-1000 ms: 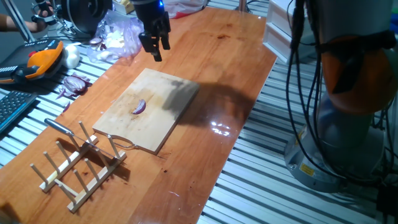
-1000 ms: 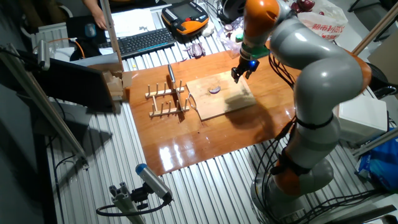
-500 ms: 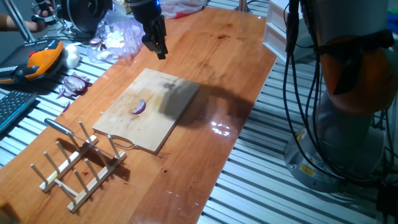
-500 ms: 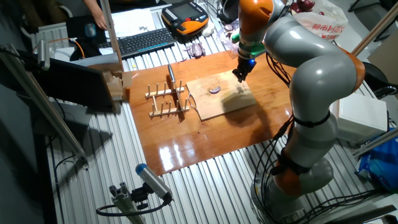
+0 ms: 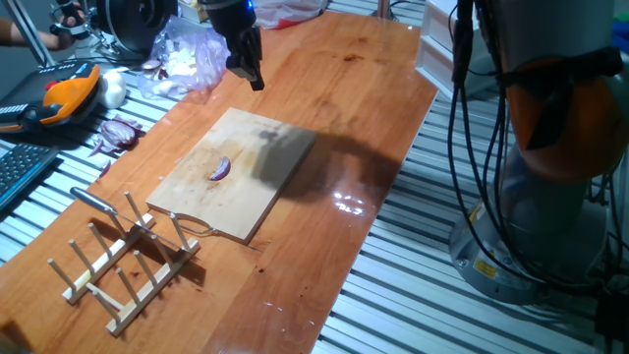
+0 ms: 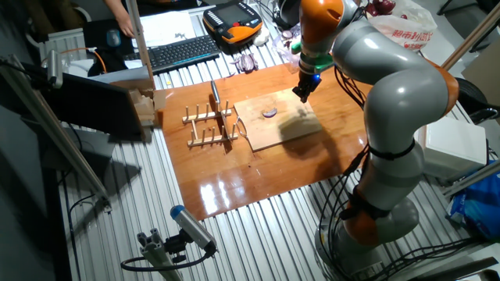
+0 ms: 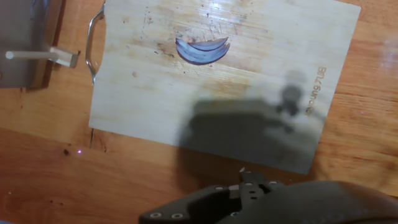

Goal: Chop the onions

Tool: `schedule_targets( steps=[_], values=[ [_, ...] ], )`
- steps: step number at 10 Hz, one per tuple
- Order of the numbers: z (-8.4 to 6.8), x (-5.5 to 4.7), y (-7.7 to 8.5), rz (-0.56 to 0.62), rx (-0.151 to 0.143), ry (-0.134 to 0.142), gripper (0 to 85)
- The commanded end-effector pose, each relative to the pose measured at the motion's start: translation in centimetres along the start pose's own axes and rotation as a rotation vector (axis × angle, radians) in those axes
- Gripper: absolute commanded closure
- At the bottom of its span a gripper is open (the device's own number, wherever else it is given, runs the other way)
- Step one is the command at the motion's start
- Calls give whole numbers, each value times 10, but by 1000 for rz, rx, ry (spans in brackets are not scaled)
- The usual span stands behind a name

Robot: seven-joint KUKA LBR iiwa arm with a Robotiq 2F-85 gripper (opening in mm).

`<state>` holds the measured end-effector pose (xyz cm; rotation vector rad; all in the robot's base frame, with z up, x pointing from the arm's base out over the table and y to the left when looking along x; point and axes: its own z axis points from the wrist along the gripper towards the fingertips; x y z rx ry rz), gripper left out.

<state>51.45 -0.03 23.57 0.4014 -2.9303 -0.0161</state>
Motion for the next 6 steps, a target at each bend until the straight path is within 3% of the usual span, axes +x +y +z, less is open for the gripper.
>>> schedule_targets(
  steps=[1, 4, 6],
  values=[
    [0, 0, 0, 0, 0, 0, 850],
    [0, 0, 0, 57, 1, -6, 850],
    [0, 0, 0, 39, 0, 6, 850]
  ],
)
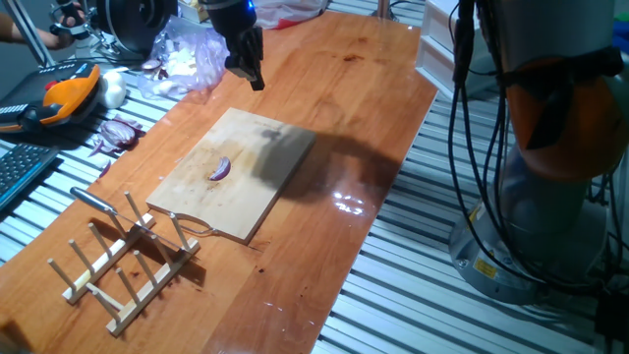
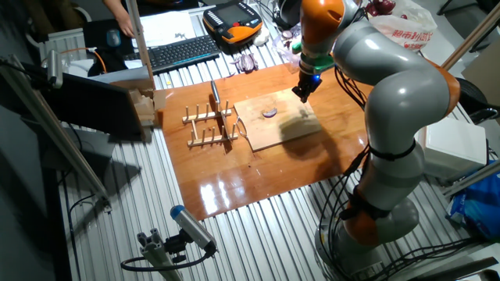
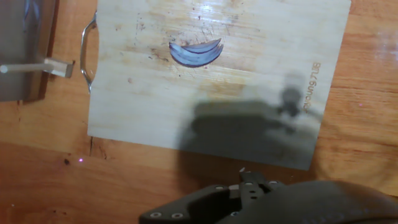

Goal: Chop the onions

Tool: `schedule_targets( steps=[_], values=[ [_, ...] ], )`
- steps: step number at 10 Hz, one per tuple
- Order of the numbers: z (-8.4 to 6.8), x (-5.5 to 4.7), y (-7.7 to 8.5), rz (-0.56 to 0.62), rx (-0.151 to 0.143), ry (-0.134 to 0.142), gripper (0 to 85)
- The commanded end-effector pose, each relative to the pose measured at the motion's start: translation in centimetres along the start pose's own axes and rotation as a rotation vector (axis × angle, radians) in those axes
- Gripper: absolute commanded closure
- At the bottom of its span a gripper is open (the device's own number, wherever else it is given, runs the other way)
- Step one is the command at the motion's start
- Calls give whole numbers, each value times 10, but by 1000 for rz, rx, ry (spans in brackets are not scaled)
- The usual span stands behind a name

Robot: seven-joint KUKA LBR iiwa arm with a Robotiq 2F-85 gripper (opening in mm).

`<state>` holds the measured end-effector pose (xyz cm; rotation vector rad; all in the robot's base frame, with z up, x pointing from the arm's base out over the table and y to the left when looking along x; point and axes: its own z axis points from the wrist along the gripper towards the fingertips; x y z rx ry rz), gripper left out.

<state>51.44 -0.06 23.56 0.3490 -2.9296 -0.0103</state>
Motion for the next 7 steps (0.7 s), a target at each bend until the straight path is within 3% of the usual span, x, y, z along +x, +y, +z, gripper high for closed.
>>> schedule_targets(
  steps=[1, 2, 3, 4, 5, 6, 7],
  values=[
    [0, 0, 0, -15, 0, 1, 850],
    [0, 0, 0, -12, -5, -5, 850],
    [0, 0, 0, -1, -59, -92, 850],
    [0, 0, 0, -54, -82, -278, 850],
    [0, 0, 0, -62, -79, -214, 850],
    [0, 0, 0, -62, -106, -178, 850],
    [0, 0, 0, -54, -124, -159, 850]
  ],
)
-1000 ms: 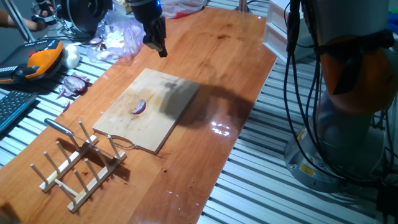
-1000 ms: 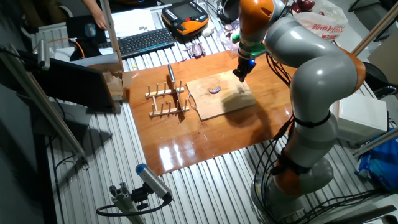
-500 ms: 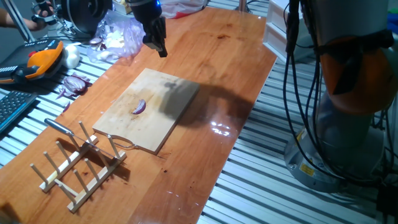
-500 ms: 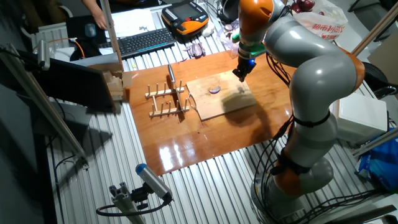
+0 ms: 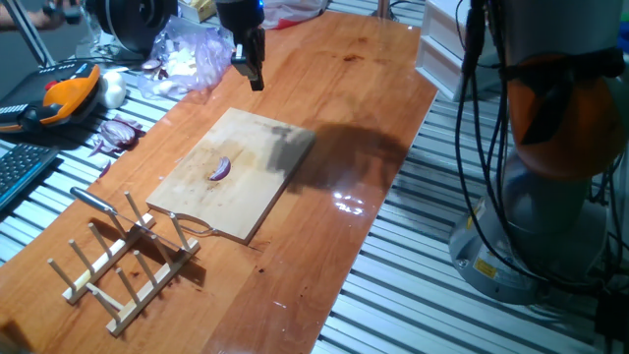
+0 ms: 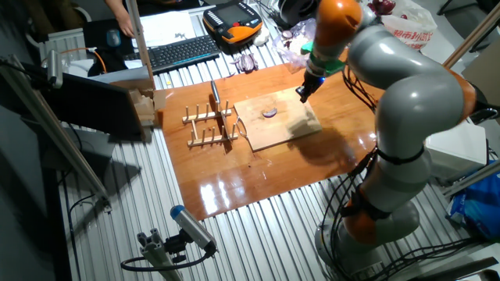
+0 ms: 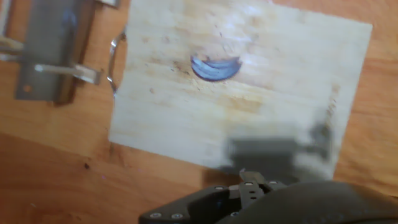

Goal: Chop the onions

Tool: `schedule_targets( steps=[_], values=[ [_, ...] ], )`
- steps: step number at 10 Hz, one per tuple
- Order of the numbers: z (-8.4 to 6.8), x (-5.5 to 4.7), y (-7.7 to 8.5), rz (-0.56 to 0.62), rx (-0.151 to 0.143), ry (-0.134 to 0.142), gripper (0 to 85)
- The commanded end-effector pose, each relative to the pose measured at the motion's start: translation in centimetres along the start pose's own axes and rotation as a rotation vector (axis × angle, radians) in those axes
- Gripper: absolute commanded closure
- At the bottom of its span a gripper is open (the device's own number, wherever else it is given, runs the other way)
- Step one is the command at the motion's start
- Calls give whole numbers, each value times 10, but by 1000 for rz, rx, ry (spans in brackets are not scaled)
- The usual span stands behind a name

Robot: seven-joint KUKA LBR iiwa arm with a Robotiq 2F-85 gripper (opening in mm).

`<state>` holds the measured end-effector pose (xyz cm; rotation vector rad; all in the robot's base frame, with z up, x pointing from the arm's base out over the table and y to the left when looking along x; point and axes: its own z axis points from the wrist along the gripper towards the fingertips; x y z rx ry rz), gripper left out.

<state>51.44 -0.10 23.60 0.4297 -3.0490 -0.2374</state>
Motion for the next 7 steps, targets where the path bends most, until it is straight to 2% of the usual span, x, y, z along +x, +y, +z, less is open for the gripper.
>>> schedule_targets(
  steps=[1, 2, 3, 4, 5, 6, 7],
  values=[
    [0, 0, 0, -30, -44, 52, 850],
    [0, 0, 0, -31, -129, 84, 850],
    [0, 0, 0, -28, -116, 92, 850],
    [0, 0, 0, -37, -51, 37, 850],
    [0, 0, 0, -31, 22, 22, 850],
    [0, 0, 0, -39, -35, 64, 850],
    [0, 0, 0, -37, -46, 72, 850]
  ],
)
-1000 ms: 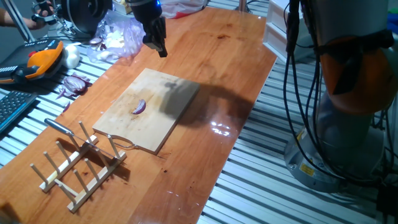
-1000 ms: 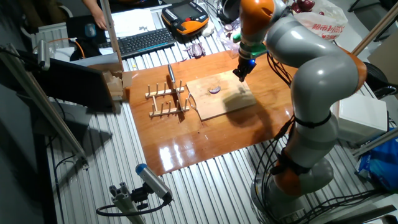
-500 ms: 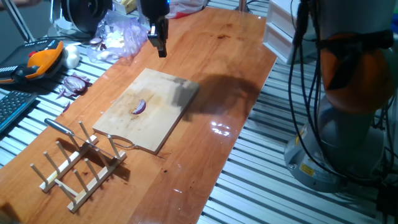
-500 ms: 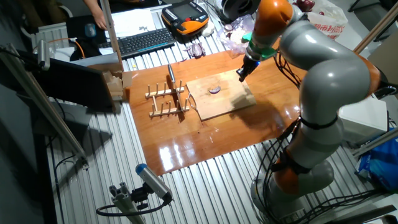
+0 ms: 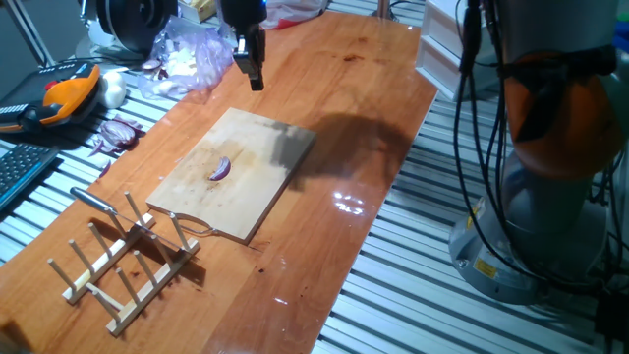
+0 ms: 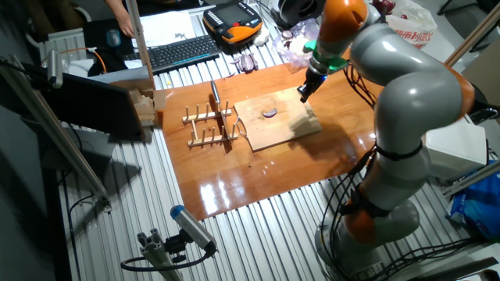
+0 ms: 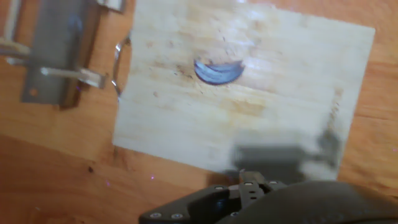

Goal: Chop the onions

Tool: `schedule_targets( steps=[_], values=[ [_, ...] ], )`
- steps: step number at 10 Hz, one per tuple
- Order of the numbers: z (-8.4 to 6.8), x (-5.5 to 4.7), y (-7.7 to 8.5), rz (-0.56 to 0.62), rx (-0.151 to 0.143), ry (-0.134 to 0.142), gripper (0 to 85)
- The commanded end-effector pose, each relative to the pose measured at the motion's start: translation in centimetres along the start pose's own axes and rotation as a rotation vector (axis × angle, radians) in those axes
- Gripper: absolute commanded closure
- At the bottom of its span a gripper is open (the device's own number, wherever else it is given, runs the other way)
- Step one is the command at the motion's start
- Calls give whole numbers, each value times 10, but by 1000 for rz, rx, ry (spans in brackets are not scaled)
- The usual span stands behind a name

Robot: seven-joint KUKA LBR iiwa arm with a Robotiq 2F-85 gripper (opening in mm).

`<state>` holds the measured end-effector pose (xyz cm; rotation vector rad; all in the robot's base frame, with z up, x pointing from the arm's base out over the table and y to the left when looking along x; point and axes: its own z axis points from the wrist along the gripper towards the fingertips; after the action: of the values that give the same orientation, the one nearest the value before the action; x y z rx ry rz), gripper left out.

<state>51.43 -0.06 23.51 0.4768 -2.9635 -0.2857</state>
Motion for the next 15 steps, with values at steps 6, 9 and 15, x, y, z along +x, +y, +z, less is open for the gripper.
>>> schedule_targets(
  steps=[6, 9, 15],
  values=[
    [-11, -66, 85, 128, 44, 29, 850],
    [13, -99, 166, 228, 78, 27, 850],
    [40, -101, 193, 291, 68, 10, 850]
  ],
)
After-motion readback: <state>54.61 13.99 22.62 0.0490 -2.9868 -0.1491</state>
